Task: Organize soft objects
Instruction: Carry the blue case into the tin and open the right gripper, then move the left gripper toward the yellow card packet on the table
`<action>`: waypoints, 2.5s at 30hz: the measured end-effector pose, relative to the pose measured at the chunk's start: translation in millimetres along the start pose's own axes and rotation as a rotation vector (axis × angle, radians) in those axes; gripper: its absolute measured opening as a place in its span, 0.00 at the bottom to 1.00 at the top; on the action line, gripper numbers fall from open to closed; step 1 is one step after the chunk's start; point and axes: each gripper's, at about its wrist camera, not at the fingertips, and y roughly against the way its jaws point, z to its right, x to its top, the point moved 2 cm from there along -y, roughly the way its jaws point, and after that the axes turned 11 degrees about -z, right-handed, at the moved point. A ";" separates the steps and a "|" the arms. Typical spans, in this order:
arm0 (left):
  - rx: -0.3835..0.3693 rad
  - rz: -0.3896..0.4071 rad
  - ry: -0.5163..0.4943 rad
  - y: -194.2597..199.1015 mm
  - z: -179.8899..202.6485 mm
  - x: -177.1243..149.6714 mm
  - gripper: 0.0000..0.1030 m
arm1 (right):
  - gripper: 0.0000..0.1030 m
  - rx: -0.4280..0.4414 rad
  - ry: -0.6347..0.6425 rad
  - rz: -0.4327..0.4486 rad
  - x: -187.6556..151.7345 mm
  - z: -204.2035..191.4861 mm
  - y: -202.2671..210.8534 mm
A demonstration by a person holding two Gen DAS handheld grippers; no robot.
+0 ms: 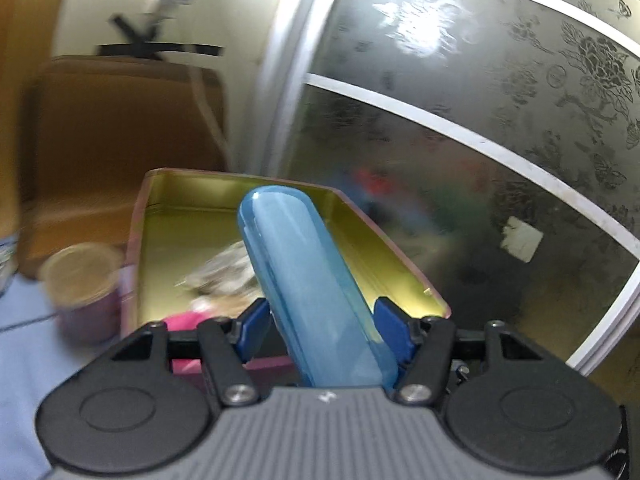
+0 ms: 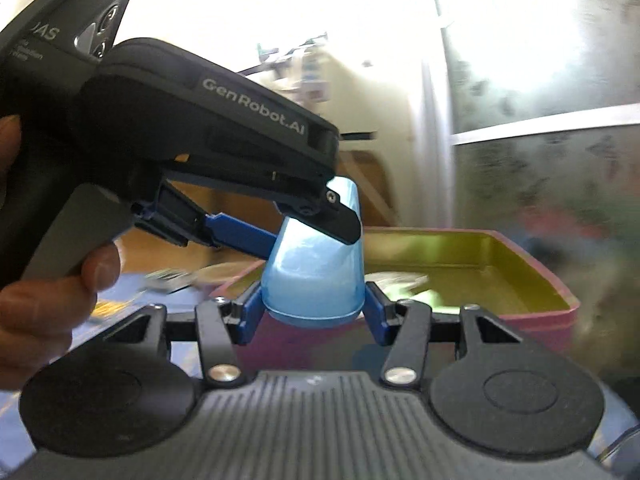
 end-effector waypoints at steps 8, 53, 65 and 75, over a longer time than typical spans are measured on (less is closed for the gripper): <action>-0.042 -0.058 -0.025 -74.1 24.3 23.8 0.58 | 0.54 -0.124 -0.063 -0.024 6.7 60.1 -32.9; 0.409 -0.019 0.088 50.5 -53.7 -98.8 0.88 | 0.58 0.020 -0.136 -0.126 -20.9 -3.1 2.4; 0.517 0.005 0.189 80.8 -110.0 -124.2 0.88 | 0.58 0.081 -0.070 -0.191 -23.3 -41.6 -7.5; 0.571 0.023 0.298 106.1 -161.6 -144.3 0.88 | 0.58 0.154 0.047 -0.229 -22.3 -89.3 -22.9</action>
